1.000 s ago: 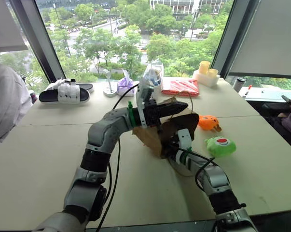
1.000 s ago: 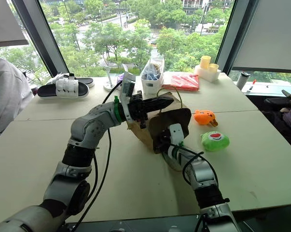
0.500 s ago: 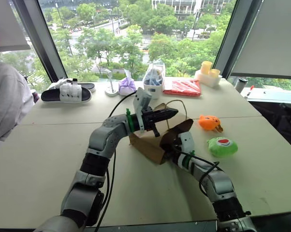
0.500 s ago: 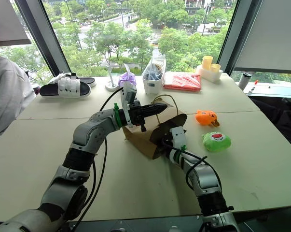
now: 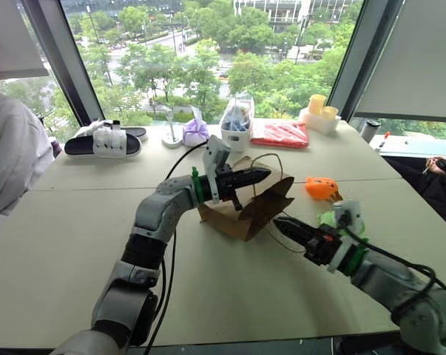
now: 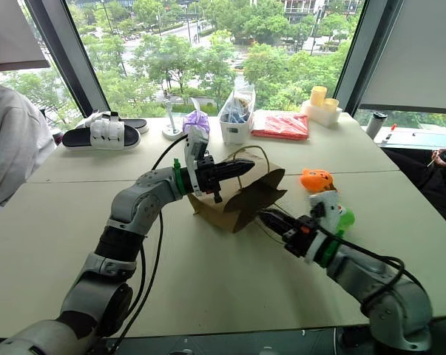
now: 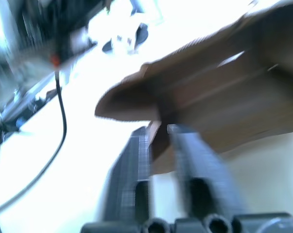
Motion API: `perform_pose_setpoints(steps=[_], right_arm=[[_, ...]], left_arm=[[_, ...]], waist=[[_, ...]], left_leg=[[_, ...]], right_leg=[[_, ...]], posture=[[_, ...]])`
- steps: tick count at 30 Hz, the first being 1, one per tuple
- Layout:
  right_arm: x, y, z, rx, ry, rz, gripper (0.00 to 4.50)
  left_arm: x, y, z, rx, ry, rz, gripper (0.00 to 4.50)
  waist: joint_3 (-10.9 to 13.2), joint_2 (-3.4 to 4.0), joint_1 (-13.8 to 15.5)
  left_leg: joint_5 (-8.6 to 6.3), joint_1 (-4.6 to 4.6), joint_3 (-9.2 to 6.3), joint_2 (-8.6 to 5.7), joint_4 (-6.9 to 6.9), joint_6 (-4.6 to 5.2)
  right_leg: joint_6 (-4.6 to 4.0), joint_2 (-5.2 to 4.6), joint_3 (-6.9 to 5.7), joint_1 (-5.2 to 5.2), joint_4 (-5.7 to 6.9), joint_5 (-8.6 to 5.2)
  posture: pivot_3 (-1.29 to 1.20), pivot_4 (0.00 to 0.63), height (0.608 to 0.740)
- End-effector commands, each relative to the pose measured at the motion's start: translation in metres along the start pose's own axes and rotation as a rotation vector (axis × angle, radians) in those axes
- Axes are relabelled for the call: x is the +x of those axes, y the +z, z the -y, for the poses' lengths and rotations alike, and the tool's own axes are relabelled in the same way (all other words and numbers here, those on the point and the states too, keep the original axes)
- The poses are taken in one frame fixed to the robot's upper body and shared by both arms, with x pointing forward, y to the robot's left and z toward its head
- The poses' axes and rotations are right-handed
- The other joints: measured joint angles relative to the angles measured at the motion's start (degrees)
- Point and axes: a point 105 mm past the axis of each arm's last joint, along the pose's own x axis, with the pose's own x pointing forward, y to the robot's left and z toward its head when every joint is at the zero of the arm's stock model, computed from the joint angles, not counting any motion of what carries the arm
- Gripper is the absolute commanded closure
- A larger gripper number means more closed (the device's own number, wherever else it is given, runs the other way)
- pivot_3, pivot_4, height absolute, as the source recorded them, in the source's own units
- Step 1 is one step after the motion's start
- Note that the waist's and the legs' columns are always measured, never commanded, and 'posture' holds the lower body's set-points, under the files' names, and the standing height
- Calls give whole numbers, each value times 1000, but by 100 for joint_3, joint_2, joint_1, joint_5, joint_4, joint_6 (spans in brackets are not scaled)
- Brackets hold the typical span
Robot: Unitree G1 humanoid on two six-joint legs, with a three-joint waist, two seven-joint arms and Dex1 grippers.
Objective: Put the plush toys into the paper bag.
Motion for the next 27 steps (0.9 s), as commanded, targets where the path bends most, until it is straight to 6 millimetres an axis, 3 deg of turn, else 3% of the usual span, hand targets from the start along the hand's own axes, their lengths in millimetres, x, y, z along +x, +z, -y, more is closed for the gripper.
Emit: perform_pose_setpoints(steps=[1, 4, 5, 7, 9, 13, 16, 19, 25, 27], right_arm=[[-18, 38, 18, -24, -110, 162, 1598], [-26, 48, 50, -80, -277, 191, 110], [-28, 49, 62, -100, -341, 189, 41], [-33, 36, 109, -190, -603, 60, 41], [-39, 21, 136, -251, -748, -69, 41], [-23, -11, 158, -292, -767, -251, 41], [-22, -35, 171, -273, -795, -356, 41], [-23, -39, 177, -251, -810, -363, 838], [-24, -38, 173, -216, -792, -333, 3806], [-24, -32, 170, -215, -780, -299, 4467]], left_arm=[[3, 5, 8, 19, -38, 10, 4500], [4, 4, 11, 9, -46, 13, 4500], [5, 3, 12, 7, -48, 14, 4500], [7, 2, 15, 2, -53, 18, 4500], [7, 2, 16, -1, -52, 23, 4500], [8, -1, 18, 4, -37, 31, 4500], [7, -1, 17, 11, -17, 39, 4500], [5, -1, 15, 16, 8, 46, 4500], [4, -1, 12, 18, 24, 50, 4500], [4, 0, 11, 17, 24, 52, 4500]], waist=[[0, 0, -6], [0, 0, -6], [0, 0, -8], [-1, 2, -14], [-1, 2, -7], [-3, 5, -27], [-5, 8, -38], [-6, 6, -6], [-9, 1, 7], [-9, 1, 2]], left_leg=[[0, 0, 0, 0, 0, 0], [0, 1, 5, 0, -1, 1], [0, 1, 6, 0, 0, 1], [1, 1, 7, 0, 0, 1], [1, 0, 12, -1, 6, 1], [0, 0, 14, 0, 5, 1], [1, 2, 20, 1, 5, 0], [1, 4, 16, 1, 11, 0], [0, 3, 9, -3, 29, 2], [-1, 3, 8, -3, 28, 2]], right_leg=[[0, 0, 0, 0, 0, 0], [0, 0, 1, -1, 2, 0], [0, 0, 1, -1, 2, 0], [0, 0, 1, -2, 3, 0], [0, 0, 4, -2, 3, 0], [-1, 0, 5, -3, 4, 0], [-1, 0, 12, -4, 4, 0], [0, 1, 9, 4, 2, 0], [0, -1, 6, 22, -3, 0], [0, 0, 5, 21, -2, 0]], posture=[[0, 150, 740], [0, 150, 740], [0, 150, 740], [0, 150, 740], [0, 150, 740], [0, 150, 740], [0, 150, 740], [0, 150, 740], [0, 150, 740], [0, 150, 740]])
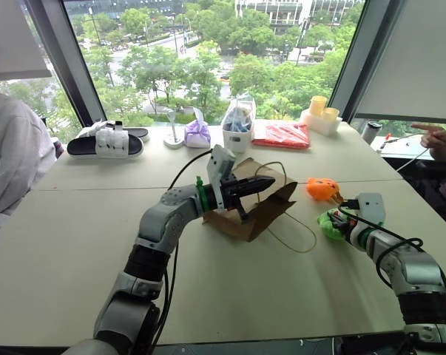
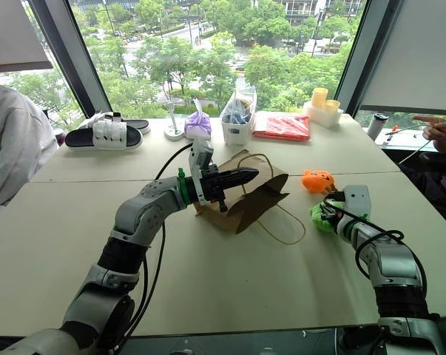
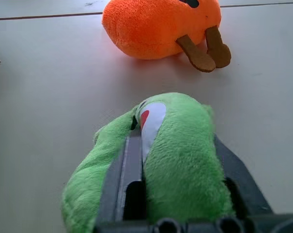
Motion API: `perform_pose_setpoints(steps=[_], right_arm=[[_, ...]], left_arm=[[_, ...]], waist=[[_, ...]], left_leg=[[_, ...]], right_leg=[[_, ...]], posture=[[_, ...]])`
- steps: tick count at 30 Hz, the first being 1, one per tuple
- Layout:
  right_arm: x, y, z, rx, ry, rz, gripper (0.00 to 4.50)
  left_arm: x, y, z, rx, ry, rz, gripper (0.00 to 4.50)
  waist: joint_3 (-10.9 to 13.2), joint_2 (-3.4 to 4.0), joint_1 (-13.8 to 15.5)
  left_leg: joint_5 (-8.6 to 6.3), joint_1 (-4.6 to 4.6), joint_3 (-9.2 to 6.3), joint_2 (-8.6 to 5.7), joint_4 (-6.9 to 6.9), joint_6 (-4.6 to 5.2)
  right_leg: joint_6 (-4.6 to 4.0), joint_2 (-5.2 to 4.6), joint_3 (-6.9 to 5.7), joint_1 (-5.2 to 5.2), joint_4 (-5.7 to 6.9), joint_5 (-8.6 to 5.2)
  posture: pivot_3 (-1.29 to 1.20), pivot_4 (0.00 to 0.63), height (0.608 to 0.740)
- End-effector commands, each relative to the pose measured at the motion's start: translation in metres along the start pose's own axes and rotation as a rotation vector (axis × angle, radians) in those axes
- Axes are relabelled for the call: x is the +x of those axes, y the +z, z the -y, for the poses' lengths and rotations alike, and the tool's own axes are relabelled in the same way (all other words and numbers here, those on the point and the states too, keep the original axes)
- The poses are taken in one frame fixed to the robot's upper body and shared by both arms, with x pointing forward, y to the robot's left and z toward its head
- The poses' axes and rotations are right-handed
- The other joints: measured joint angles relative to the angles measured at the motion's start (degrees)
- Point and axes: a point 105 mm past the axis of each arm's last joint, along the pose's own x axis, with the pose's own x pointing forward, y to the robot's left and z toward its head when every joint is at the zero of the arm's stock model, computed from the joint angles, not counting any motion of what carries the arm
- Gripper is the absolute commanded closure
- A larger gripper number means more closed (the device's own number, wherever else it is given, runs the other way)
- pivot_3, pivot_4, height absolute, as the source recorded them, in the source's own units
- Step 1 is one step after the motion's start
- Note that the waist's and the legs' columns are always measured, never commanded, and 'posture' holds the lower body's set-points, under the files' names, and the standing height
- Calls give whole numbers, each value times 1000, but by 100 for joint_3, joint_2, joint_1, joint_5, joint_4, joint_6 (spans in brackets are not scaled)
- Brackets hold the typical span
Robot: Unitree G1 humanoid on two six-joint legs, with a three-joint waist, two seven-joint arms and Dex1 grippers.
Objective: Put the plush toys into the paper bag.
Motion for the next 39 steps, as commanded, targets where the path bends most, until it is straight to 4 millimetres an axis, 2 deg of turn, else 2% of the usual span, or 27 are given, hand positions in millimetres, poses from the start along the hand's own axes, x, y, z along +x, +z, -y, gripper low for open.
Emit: perform_pose_setpoints(steps=[1, 6, 9, 12, 16, 19, 27, 32, 36, 39], right_arm=[[-8, 5, 3, 56, 11, 46, 4467], [-38, 54, -5, 147, 130, 231, 4467], [-65, 72, -31, 163, 315, 265, 4467], [-76, 70, -66, 132, 459, 223, 4467], [-70, 68, -99, 152, 532, 209, 4467], [-59, 64, -121, 159, 561, 191, 4467], [-23, 68, -163, 141, 605, 175, 4467], [-17, 67, -168, 94, 608, 169, 2160], [-24, 68, -160, 74, 608, 192, 168], [-49, 73, -146, 82, 661, 237, 70]], left_arm=[[1, 14, 2, 39, -9, 47, 4500], [1, 17, 0, 32, -18, 54, 4500], [2, 21, -1, 16, -29, 67, 4500], [2, 23, -1, -5, -48, 78, 4500], [5, 26, 2, -22, -68, 89, 4500], [8, 29, 7, -38, -88, 102, 4500], [11, 27, 23, -66, -146, 96, 4500], [9, 33, 12, -93, -71, 136, 4500], [7, 35, 1, -82, -18, 139, 4500], [5, 33, -5, -74, 6, 129, 4500]], waist=[[0, 0, -1], [3, 5, -8], [2, 6, -16], [3, 5, -23], [2, 5, -18], [2, 5, -12], [2, 6, -29], [2, 6, -19], [2, 6, -20], [2, 6, 0]], left_leg=[[0, 0, 0, 0, -1, 0], [0, -6, 0, 0, -6, 0], [-1, -6, -1, 1, -10, 1], [-3, -4, -3, 5, -13, 5], [-3, -3, -3, 6, -9, 6], [-3, -6, -2, 4, -8, 6], [-2, -6, -2, 3, -12, 4], [3, -8, -3, 2, -13, -5], [4, -7, -3, 3, -15, -7], [1, -10, -5, 1, -14, -2]], right_leg=[[0, 0, 0, 0, 0, 0], [0, 0, 2, -12, 0, 0], [0, 1, 2, -15, 2, 0], [0, 4, -1, -14, 0, 0], [0, 4, 0, -11, 2, 0], [0, 4, 1, -15, 4, 0], [0, 3, 2, -24, 9, 0], [0, 3, 1, -26, 8, 0], [0, 4, 1, -28, 8, 0], [0, 4, 0, -25, 7, 0]], posture=[[0, 150, 740], [0, 150, 740], [0, 150, 740], [0, 150, 740], [0, 150, 740], [0, 150, 740], [0, 150, 740], [0, 150, 740], [0, 150, 740], [0, 150, 740]])
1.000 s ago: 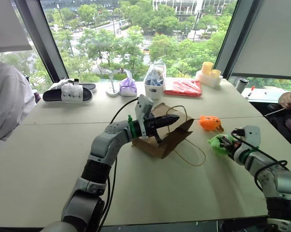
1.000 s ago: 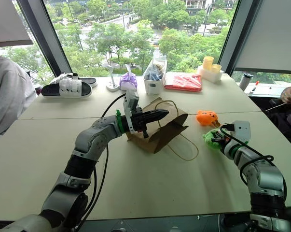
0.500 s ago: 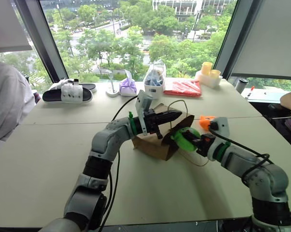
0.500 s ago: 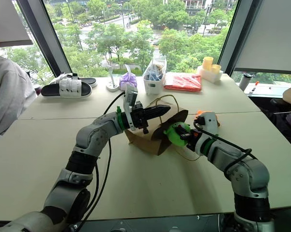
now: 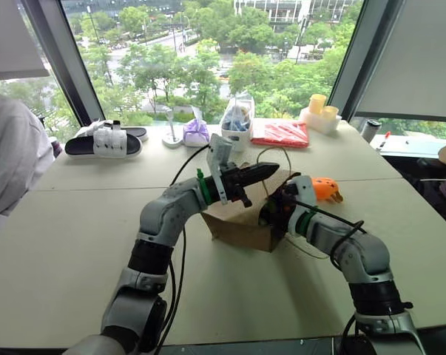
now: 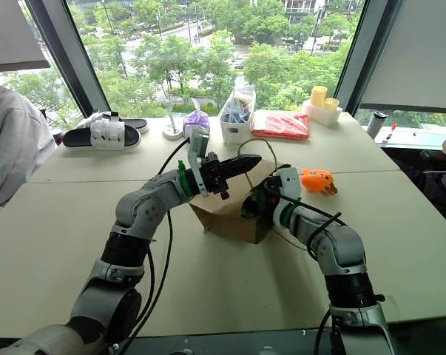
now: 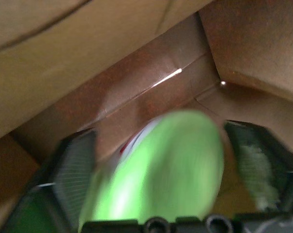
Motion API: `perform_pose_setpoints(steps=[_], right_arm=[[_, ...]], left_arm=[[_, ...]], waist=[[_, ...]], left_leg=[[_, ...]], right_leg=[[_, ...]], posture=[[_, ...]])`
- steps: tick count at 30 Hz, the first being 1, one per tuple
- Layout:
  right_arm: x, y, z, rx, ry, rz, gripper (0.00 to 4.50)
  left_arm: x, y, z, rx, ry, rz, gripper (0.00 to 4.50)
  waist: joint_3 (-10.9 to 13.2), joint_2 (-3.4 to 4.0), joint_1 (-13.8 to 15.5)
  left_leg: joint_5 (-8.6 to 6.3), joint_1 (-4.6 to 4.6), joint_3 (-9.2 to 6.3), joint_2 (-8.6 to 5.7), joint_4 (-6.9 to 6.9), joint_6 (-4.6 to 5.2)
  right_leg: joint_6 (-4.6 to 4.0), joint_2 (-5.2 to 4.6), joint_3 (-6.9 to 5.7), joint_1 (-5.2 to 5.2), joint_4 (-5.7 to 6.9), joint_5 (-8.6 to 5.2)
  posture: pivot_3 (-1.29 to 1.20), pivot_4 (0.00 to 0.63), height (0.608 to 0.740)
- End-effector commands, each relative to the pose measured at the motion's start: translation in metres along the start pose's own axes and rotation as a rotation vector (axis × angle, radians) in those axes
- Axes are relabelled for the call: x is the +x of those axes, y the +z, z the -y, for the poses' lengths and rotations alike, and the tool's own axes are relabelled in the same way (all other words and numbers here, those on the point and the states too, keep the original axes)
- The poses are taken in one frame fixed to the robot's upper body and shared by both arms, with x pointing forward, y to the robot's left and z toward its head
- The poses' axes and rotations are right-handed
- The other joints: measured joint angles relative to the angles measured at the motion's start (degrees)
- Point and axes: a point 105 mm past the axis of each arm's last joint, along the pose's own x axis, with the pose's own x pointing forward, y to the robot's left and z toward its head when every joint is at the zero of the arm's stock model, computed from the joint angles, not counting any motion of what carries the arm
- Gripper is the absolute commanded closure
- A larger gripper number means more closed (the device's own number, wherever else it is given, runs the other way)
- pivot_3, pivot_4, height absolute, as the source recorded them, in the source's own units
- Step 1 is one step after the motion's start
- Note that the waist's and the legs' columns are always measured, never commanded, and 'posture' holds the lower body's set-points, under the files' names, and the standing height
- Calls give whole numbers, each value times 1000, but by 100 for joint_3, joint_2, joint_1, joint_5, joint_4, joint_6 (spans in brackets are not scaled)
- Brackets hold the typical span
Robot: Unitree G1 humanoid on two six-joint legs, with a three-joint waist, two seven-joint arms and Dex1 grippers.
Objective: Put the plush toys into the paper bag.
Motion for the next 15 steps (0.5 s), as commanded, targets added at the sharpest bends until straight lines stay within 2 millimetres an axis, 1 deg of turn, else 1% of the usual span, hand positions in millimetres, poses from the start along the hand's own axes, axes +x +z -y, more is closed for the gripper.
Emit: perform_pose_setpoints(steps=[1, 3, 5, 6, 8, 9, 10, 11, 12, 14, 15], right_arm=[[-34, 28, -9, -31, 87, 109, 70], [-53, 31, -14, -22, 135, 123, 70], [-79, 40, -13, 39, 181, 180, 70], [-87, 43, -12, 59, 192, 200, 70], [-98, 55, 4, 96, 129, 281, 70], [-100, 60, 16, 115, 78, 322, 70], [-99, 63, 35, 137, -12, 352, 70], [-98, 63, 47, 151, -70, 364, 70], [-91, 62, 68, 157, -185, 368, 70], [-79, 59, 93, 146, -327, 350, 70], [-68, 55, 103, 114, -386, 317, 70]], left_arm=[[1, 11, -3, 48, 11, 24, 4500], [0, 9, -5, 53, 16, 14, 4500], [0, 6, -6, 53, 14, 2, 4500], [0, 5, -6, 52, 13, -1, 4500], [0, 3, -5, 51, 6, -8, 4500], [1, 2, -5, 50, 3, -10, 4500], [2, 1, -4, 49, -1, -13, 4500], [2, 0, -4, 48, -4, -15, 4500], [3, -1, -3, 47, -7, -16, 4500], [4, -2, -2, 46, -11, -18, 4500], [4, -3, -1, 45, -14, -17, 4500]], waist=[[0, 0, 5], [0, -1, -7], [0, -1, -6], [1, -1, -7], [1, -1, -26], [1, -1, -26], [1, -1, -30], [0, -1, -30], [0, 0, -28], [-1, 2, -23], [-1, 2, -23]], left_leg=[[-2, 0, 0, -1, 0, 3], [-3, -2, -1, -2, 1, 5], [-5, -1, 0, -1, 0, 9], [-7, 0, 0, 0, -1, 11], [-7, 4, 2, 1, 1, 12], [-7, 5, 5, 2, 4, 12], [-7, 7, 6, 2, 5, 12], [-7, 9, 7, 3, 7, 12], [-7, 10, 10, 4, 7, 12], [-7, 12, 15, 4, 9, 12], [-7, 10, 15, 3, 8, 12]], right_leg=[[0, -1, 1, 0, -2, 0], [0, -1, 0, 2, -5, 0], [0, -1, 1, 2, -6, 0], [0, -1, 0, 4, -7, 0], [0, 0, 1, 7, -6, 0], [0, 0, 2, 10, -5, 0], [0, 0, 2, 12, -4, 0], [-2, 0, 2, 13, -3, 1], [-3, 0, 2, 14, -3, 2], [-5, 1, 4, 13, -1, 3], [-5, 1, 5, 11, -1, 3]], posture=[[0, 150, 740], [0, 150, 740], [0, 150, 740], [0, 150, 740], [0, 150, 740], [0, 150, 740], [0, 150, 740], [0, 150, 740], [0, 150, 740], [0, 150, 740], [0, 150, 740]])
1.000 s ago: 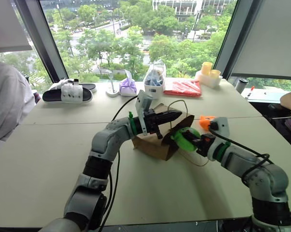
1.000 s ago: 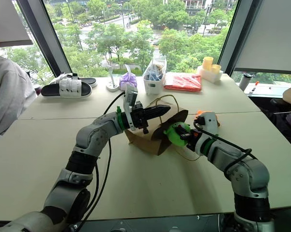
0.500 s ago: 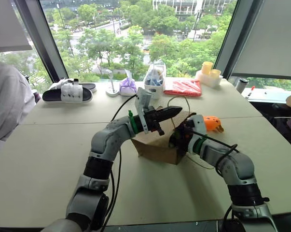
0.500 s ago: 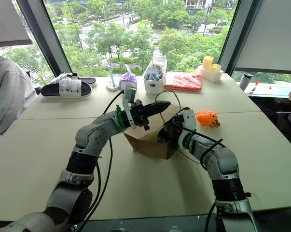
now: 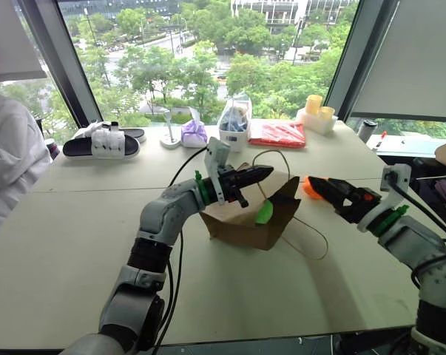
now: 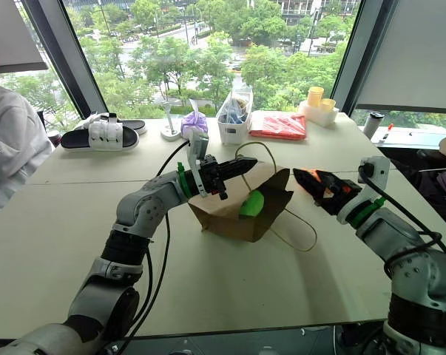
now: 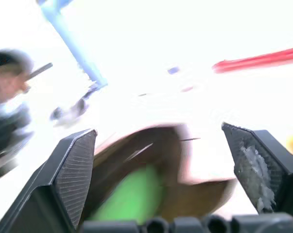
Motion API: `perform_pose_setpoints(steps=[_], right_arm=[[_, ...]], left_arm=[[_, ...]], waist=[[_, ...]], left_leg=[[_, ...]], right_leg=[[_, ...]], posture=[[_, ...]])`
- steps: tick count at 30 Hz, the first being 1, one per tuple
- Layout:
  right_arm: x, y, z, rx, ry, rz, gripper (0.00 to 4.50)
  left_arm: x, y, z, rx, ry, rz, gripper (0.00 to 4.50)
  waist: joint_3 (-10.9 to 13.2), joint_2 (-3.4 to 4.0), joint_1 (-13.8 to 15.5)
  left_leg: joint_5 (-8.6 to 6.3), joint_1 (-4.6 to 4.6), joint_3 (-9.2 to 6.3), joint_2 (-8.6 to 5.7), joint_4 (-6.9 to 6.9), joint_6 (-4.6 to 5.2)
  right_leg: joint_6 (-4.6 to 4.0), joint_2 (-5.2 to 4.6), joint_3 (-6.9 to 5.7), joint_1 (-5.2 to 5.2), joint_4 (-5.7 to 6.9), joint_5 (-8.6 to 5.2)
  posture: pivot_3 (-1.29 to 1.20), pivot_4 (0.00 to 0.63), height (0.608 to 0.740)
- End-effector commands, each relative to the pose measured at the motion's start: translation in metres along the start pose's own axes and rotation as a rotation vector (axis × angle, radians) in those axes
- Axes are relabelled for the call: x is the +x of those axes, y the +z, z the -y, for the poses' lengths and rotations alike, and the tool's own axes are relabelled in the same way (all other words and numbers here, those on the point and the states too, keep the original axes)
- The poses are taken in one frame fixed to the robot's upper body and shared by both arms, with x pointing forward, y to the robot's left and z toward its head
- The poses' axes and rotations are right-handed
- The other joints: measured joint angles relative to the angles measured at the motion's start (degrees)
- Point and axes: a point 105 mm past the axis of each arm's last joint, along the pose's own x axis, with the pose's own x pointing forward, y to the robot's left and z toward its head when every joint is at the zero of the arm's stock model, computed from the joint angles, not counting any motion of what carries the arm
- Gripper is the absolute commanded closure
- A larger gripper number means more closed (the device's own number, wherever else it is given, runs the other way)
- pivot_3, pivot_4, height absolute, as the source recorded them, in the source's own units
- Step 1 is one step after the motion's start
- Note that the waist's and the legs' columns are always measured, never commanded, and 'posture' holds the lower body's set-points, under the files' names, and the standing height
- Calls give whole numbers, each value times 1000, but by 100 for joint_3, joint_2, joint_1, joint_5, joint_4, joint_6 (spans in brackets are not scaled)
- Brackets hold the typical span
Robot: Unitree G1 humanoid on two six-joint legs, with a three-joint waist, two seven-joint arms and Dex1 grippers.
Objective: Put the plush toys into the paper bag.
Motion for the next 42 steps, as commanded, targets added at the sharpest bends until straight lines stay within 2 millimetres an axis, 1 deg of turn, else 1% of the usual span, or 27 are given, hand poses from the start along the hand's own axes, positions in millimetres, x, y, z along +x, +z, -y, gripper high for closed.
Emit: perform_pose_setpoints(steps=[1, 2, 5, 8, 11, 12, 14, 18, 20, 21, 23, 26, 27, 29, 31, 32, 33, 34, 35, 37, 38, 39, 40, 42], right_arm=[[33, -12, 28, -130, -183, -35, 70], [51, -20, 39, -179, -269, -75, 70], [81, -34, 59, -312, -421, -164, 70], [93, -52, 69, -447, -481, -253, 70], [93, -66, 77, -526, -507, -332, 70], [93, -70, 78, -551, -507, -352, 299], [92, -75, 80, -581, -507, -376, 894], [92, -74, 81, -587, -512, -372, 2858], [91, -69, 83, -585, -520, -349, 3927], [91, -67, 84, -585, -524, -337, 4388], [93, -52, 82, -594, -501, -274, 4454], [96, -14, 71, -638, -391, -131, 4454], [93, -1, 64, -653, -325, -89, 4454], [80, 15, 45, -683, -187, -47, 4454], [52, 24, 21, -700, -42, -50, 4454], [38, 23, 9, -709, 21, -70, 4454], [23, 19, 0, -736, 71, -117, 4454], [13, 16, -6, -754, 96, -154, 4454], [5, 13, -13, -746, 119, -182, 4454], [-20, -2, -34, -711, 213, -274, 4454], [-28, -7, -41, -709, 241, -311, 4454], [-36, -14, -48, -693, 268, -344, 4454], [-39, -19, -55, -677, 286, -355, 4454], [-40, -25, -68, -613, 320, -346, 4454]], left_arm=[[5, 7, 8, 39, -33, 16, 4500], [5, 7, 8, 41, -30, 18, 4500], [4, 9, 7, 46, -18, 24, 4500], [2, 10, 6, 52, -3, 30, 4500], [-1, 10, 6, 58, 10, 32, 4500], [-3, 11, 5, 61, 17, 33, 4500], [-6, 12, 4, 66, 33, 37, 4500], [-9, 13, 3, 66, 51, 43, 4500], [-9, 13, 2, 61, 53, 45, 4500], [-9, 13, 2, 59, 53, 46, 4500], [-7, 13, 2, 54, 48, 47, 4500], [-5, 15, 3, 48, 38, 51, 4500], [-4, 16, 2, 43, 35, 56, 4500], [-4, 19, 1, 34, 32, 64, 4500], [-4, 21, 1, 14, 22, 75, 4500], [-4, 22, 1, 6, 18, 79, 4500], [-4, 22, 0, -2, 13, 80, 4500], [-3, 23, 0, -7, 10, 81, 4500], [-3, 23, 0, -12, 6, 81, 4500], [-1, 23, -1, -25, 2, 85, 4500], [-1, 23, -1, -31, -1, 89, 4500], [0, 23, -1, -38, -3, 91, 4500], [0, 23, 0, -41, -7, 92, 4500], [2, 23, 1, -51, -17, 91, 4500]], waist=[[0, 0, -25], [-1, 3, -26], [-2, 9, -60], [-3, 9, -39], [-3, 9, -19], [-3, 9, -23], [-3, 9, -46], [-3, 9, -52], [-3, 9, -56], [-3, 9, -58], [-3, 9, -59], [-3, 9, -45], [-3, 9, -37], [-2, 10, -18], [-3, 10, -15], [-3, 10, 12], [-3, 10, 12], [-3, 10, 9], [-3, 10, -2], [-2, 9, -22], [-1, 7, 0], [-1, 6, -11], [0, 6, -8], [2, 3, -6]], left_leg=[[0, 0, 0, 0, 1, 0], [1, 0, 7, 0, 1, -1], [12, -1, 24, 2, -9, -19], [25, -4, 23, 5, -34, -42], [26, -8, 18, 2, -44, -44], [25, -9, 18, -1, -44, -44], [25, -11, 22, -4, -45, -44], [25, -3, 23, -4, -39, -44], [28, -1, 21, 1, -39, -47], [28, 1, 21, 2, -37, -48], [29, 2, 20, 2, -36, -48], [29, -2, 21, 1, -32, -50], [29, -6, 19, 1, -31, -49], [28, -10, 16, -1, -31, -48], [25, -13, 8, -1, -33, -43], [23, -13, 5, -1, -36, -40], [22, -17, -4, 0, -37, -39], [20, -14, -7, 0, -35, -36], [18, -13, -4, -1, -36, -34], [10, -8, 6, 1, -29, -19], [4, -4, 8, 1, -28, -8], [4, -4, 5, 3, -21, -7], [3, 0, 6, 6, -15, -7], [3, 0, 6, 8, -1, -6]], right_leg=[[0, 0, 0, -1, 2, 0], [0, 0, 4, -5, 3, 0], [-3, -1, 15, -22, 8, 2], [-3, 0, 16, -36, 6, 2], [-3, -2, 15, -35, -1, 2], [-3, -6, 15, -35, -2, 2], [-3, -11, 15, -31, -3, 2], [-3, -11, 15, -27, -10, 2], [-3, -3, 15, -25, -8, 2], [-3, -1, 15, -25, -5, 2], [-4, -1, 15, -24, -3, 3], [-3, -1, 16, -25, -4, 3], [-3, -1, 15, -26, -5, 3], [-3, -2, 14, -29, -5, 3], [-2, -2, 10, -30, -6, 2], [-2, -2, 7, -29, -6, 2], [-1, -2, -1, -28, -8, 1], [0, -2, -4, -26, -8, 1], [0, -3, -3, -24, -8, 1], [1, -3, -1, -20, -14, 0], [1, -5, -1, -17, -12, 0], [0, -4, -4, -12, -10, 0], [0, -1, -5, -7, -9, 0], [-1, 1, -4, 3, -10, 0]], posture=[[0, 150, 740], [0, 150, 740], [0, 150, 740], [0, 150, 740], [0, 150, 740], [0, 150, 740], [0, 150, 740], [0, 150, 740], [0, 150, 740], [0, 150, 740], [0, 150, 740], [0, 150, 740], [0, 150, 740], [0, 150, 740], [0, 150, 740], [0, 150, 740], [0, 150, 740], [0, 150, 740], [0, 150, 740], [0, 150, 740], [0, 150, 740], [0, 150, 740], [0, 150, 740], [0, 150, 740]])
